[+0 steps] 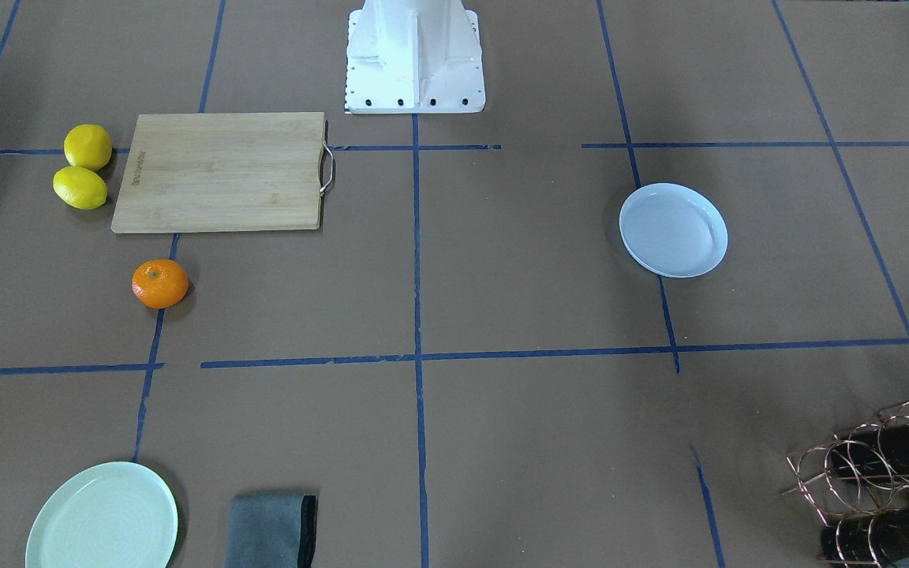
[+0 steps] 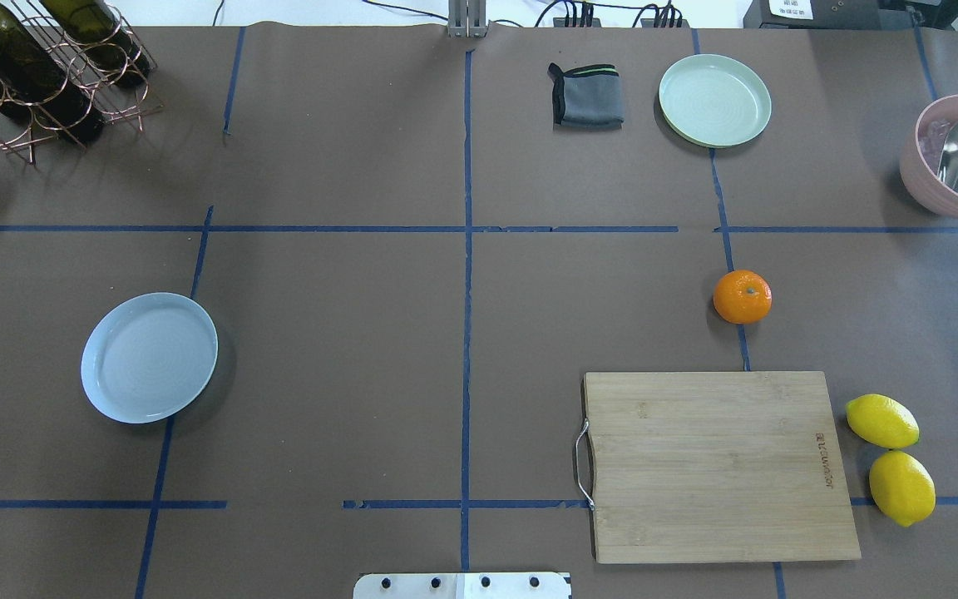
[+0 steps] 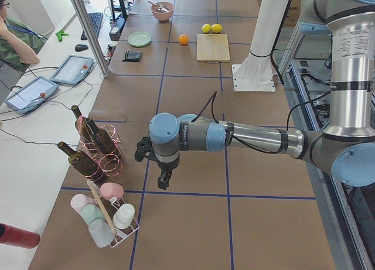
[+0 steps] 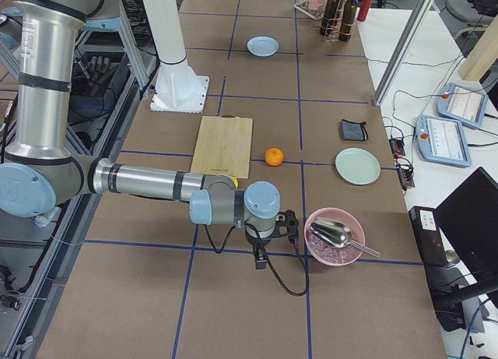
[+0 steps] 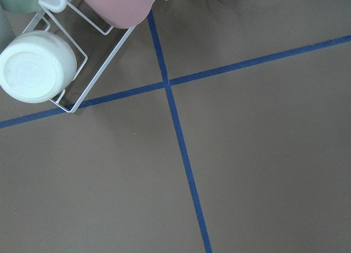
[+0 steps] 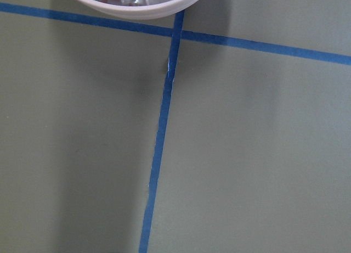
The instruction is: Pick orange to plate
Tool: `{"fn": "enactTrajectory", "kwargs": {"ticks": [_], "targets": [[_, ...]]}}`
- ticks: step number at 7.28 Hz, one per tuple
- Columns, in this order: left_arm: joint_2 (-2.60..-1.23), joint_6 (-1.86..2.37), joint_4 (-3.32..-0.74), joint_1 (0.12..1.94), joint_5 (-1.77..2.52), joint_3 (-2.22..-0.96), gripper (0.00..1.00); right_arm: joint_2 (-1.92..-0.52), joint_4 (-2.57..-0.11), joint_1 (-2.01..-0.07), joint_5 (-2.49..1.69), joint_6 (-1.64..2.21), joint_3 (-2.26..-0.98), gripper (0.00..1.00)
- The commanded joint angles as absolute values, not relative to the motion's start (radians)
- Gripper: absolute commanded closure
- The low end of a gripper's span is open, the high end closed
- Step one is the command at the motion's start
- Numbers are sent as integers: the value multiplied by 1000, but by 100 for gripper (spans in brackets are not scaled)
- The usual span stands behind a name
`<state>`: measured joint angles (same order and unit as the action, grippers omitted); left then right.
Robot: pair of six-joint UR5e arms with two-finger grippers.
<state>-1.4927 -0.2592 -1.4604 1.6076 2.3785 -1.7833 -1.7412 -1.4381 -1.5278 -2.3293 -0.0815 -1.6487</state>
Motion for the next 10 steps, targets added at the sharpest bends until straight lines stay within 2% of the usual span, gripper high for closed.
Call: {"fn": "enactTrajectory", "kwargs": {"ticks": [1,5,7,10], "targets": [[-1493,-261,-1459,1606,2305,-1807,0,-1741,-1439,-1528,-2330,-80,-1672,0],[-1499,-262,-1472,1603,2315,-1862,0,-1709,-1440,-1526,-2335,-64,-1741,0],[-1569,-259,-1681,1608,2313,-1870,0,-1712,-1440,-1528,-2399,-69,-1753,0],[-1505,-209,-1958,1609,2328,-1865,0,-1720,-1424,-1528,-2415,-77,-1772,0]]}}
